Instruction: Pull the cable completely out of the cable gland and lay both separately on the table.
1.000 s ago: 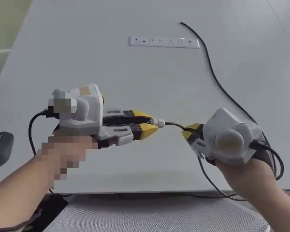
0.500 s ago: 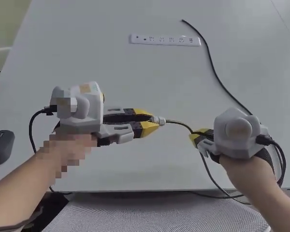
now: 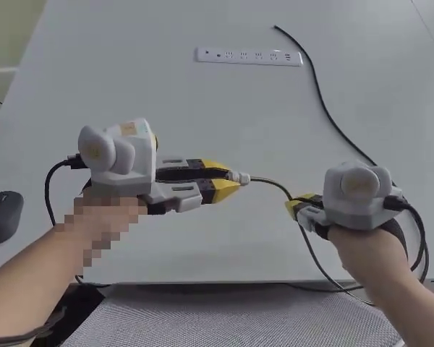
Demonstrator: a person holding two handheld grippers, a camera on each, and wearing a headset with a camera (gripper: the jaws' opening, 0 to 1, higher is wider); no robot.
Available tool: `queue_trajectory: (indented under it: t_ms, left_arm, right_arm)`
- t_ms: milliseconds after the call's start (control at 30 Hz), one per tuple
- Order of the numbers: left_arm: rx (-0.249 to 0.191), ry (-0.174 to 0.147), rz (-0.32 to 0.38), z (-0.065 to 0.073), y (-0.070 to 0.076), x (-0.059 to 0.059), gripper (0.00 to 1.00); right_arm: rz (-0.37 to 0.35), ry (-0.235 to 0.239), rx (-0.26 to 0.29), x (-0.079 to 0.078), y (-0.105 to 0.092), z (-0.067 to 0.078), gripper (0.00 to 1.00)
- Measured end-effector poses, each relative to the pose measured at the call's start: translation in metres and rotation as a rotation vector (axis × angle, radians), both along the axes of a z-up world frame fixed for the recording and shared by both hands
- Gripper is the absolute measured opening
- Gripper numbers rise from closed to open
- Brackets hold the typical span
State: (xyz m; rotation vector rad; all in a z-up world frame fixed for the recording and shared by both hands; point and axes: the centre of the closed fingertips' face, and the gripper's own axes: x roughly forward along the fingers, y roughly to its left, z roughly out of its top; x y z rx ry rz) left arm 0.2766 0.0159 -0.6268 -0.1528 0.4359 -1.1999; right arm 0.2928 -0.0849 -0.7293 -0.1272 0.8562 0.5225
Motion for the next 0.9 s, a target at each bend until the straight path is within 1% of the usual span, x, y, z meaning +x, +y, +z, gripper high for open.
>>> queue_trajectory:
  t_ms: [167,333,400,500,533,600,667,733,867,900]
  left_arm:
    - [-0.001,0.001,0.0,-0.001,0.0,0.0,0.15]
    - [-0.006,0.0,0.001,0.001,0.0,0.0,0.15]
    - [-0.006,0.001,0.0,0.0,0.0,0.0,0.15]
    - [-0.006,-0.001,-0.001,0.001,0.0,-0.001,0.15]
    - [-0.007,0.002,-0.001,0.001,-0.001,-0.001,0.15]
    - [-0.011,0.001,0.0,0.002,-0.001,-0.002,0.15]
    - [-0.012,0.002,0.0,0.002,-0.002,-0.002,0.15]
    - [-0.009,0.0,-0.001,0.002,-0.002,-0.002,0.15]
    - [-0.01,0.002,0.003,0.003,-0.001,-0.001,0.15]
    - [-0.008,0.002,0.003,0.003,-0.001,-0.002,0.15]
  right_arm:
    - [0.004,-0.01,-0.007,0.0,-0.001,0.0,0.0]
    - [0.011,-0.019,0.006,-0.001,-0.001,0.002,0.01]
    - [0.0,-0.018,0.014,-0.001,-0.002,0.002,0.01]
    - [0.026,-0.028,-0.009,-0.002,-0.002,0.003,0.01]
    - [0.04,-0.038,-0.026,-0.002,-0.002,0.004,0.01]
    - [0.07,-0.058,-0.039,-0.003,-0.001,0.006,0.01]
    - [0.077,-0.081,-0.037,-0.001,0.0,0.009,0.04]
    - [0.097,-0.098,-0.033,-0.001,0.003,0.014,0.09]
    - [0.15,-0.149,-0.053,0.0,0.008,0.026,0.13]
    - [0.172,-0.171,-0.056,0.001,0.01,0.032,0.14]
